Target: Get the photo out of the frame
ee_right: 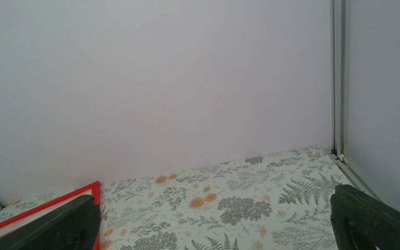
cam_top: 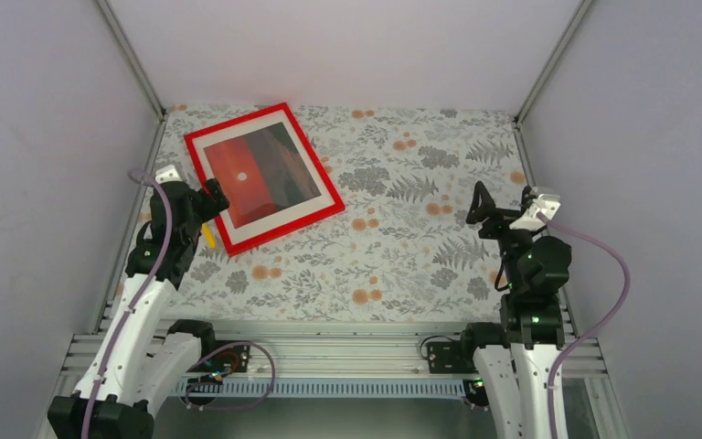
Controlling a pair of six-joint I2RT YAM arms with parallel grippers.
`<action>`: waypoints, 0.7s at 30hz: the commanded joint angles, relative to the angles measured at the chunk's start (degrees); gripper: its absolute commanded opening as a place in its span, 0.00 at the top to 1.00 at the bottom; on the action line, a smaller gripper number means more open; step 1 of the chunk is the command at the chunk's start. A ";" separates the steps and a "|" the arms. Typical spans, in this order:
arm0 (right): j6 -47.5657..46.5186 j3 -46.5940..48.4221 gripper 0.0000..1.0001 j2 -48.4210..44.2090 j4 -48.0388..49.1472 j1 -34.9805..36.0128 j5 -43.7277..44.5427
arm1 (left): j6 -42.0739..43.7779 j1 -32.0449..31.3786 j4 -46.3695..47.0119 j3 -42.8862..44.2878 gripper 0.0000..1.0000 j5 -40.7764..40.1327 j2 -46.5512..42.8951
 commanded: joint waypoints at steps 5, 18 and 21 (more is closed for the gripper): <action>0.94 0.59 0.00 1.84 0.13 -0.41 -2.44 | -0.32 1.52 1.07 -0.67 0.00 2.12 -0.20; 3.54 6.93 0.00 19.57 -0.07 -0.33 -18.12 | -0.01 10.39 4.92 0.75 0.00 17.34 13.44; 3.94 7.54 0.00 24.46 1.76 0.58 -20.71 | 0.93 14.25 6.06 1.77 0.00 23.42 20.62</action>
